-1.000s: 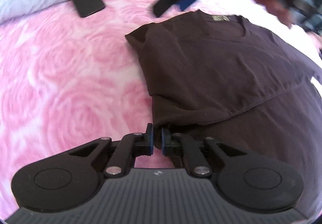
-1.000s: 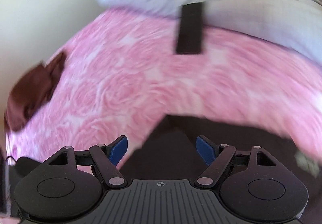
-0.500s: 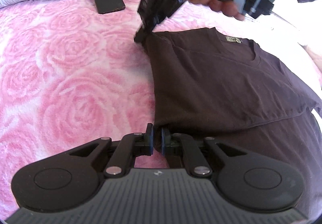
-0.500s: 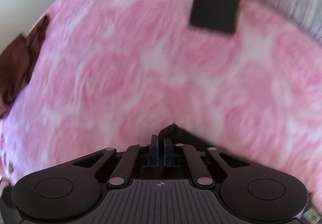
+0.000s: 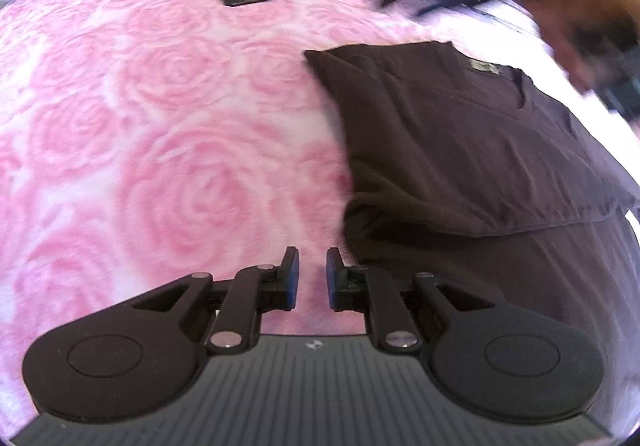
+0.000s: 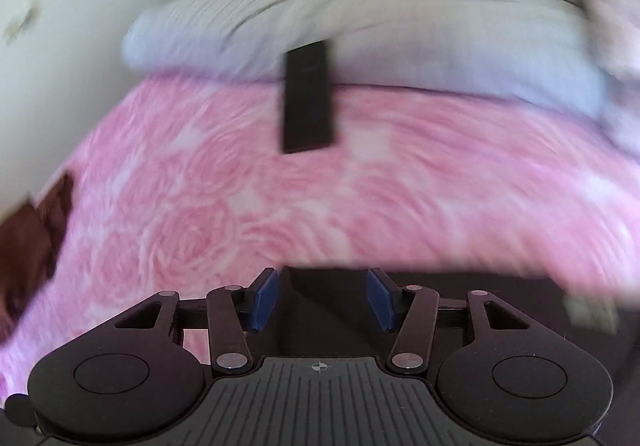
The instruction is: Fold clothes
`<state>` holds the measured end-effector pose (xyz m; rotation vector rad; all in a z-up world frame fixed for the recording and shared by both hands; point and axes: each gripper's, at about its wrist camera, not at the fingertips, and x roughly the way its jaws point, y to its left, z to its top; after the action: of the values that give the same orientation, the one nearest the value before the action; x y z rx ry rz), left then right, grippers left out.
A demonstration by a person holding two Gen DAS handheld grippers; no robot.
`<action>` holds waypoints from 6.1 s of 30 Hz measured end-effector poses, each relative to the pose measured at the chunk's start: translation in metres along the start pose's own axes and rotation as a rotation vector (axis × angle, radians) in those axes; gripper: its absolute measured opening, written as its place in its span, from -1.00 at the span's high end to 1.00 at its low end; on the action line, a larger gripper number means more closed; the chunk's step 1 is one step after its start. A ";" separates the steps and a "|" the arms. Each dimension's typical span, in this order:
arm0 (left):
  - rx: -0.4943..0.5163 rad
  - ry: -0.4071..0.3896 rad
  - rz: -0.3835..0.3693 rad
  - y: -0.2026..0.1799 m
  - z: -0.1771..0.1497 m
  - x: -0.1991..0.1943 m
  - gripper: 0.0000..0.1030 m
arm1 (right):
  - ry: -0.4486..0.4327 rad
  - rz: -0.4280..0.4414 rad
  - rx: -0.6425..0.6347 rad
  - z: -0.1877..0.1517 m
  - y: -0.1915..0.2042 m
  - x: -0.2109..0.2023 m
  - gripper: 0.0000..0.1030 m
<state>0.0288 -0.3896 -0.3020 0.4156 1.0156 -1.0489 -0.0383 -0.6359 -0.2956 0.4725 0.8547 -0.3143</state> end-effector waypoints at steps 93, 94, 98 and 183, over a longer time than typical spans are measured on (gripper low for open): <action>0.937 -0.091 0.095 -0.132 0.022 0.006 0.55 | 0.009 -0.289 0.256 -0.177 -0.097 -0.243 -0.47; 1.011 -0.092 0.096 -0.140 0.022 0.018 0.54 | 0.016 -0.304 0.257 -0.179 -0.107 -0.246 -0.47; 1.281 -0.054 0.117 -0.157 0.013 0.062 0.44 | 0.037 -0.356 0.270 -0.187 -0.147 -0.253 -0.47; 1.346 -0.001 0.187 -0.168 -0.366 -0.112 0.51 | 0.262 -0.351 -0.014 -0.432 -0.031 -0.342 -0.60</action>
<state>-0.3091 -0.1510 -0.3643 1.5502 0.1112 -1.4428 -0.5433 -0.4124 -0.2805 0.3532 1.1972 -0.5765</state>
